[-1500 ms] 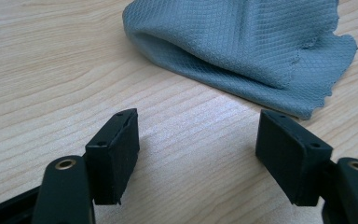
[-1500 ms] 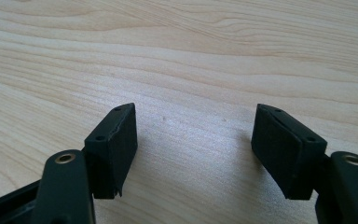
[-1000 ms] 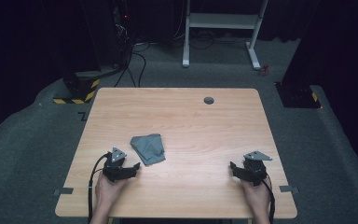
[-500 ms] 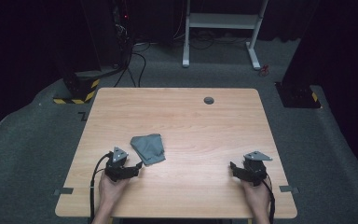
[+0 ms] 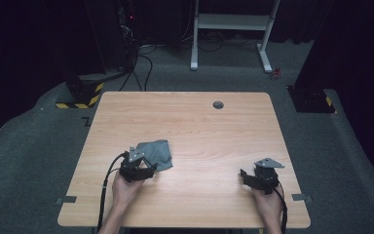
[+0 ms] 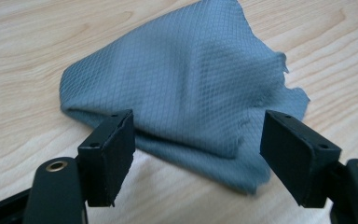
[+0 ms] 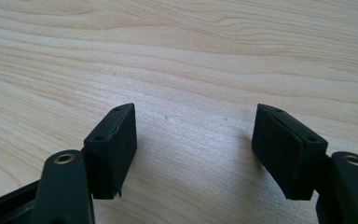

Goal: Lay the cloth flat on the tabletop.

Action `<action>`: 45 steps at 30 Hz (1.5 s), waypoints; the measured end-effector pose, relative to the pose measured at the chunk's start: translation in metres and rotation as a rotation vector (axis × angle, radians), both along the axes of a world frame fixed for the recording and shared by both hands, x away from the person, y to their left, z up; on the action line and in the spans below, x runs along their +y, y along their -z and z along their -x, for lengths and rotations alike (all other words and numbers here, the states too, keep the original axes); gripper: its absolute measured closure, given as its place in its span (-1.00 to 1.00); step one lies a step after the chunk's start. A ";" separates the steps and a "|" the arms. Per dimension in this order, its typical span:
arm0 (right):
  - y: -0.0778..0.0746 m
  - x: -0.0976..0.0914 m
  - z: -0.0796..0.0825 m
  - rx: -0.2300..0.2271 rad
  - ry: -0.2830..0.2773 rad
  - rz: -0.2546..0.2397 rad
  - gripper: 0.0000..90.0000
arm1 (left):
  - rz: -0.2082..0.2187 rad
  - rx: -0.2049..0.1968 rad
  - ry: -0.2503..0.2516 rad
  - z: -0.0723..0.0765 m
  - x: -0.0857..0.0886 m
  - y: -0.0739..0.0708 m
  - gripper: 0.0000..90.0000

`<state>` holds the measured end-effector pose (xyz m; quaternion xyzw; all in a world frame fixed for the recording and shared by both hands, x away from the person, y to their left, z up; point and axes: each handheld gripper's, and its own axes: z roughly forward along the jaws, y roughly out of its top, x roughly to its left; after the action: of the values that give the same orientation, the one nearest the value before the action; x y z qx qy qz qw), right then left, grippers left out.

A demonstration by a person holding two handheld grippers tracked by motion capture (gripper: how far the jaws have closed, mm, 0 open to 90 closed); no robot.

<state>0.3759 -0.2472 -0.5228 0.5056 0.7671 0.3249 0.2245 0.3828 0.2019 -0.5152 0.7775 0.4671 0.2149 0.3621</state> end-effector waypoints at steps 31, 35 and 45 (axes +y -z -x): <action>0.000 0.000 0.000 0.000 -0.005 0.000 -0.33 | 0.000 0.036 0.014 -0.024 -0.008 0.006 0.93; 0.000 0.000 0.000 0.000 -0.005 -0.001 -0.33 | 0.011 0.034 0.055 -0.021 -0.014 0.006 0.94; 0.000 0.000 0.000 0.000 -0.005 -0.001 -0.33 | 0.068 0.049 0.155 -0.014 -0.037 0.004 0.94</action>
<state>0.3756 -0.2471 -0.5229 0.5038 0.7682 0.3257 0.2235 0.3964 0.1652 -0.5197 0.8037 0.4212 0.1512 0.3922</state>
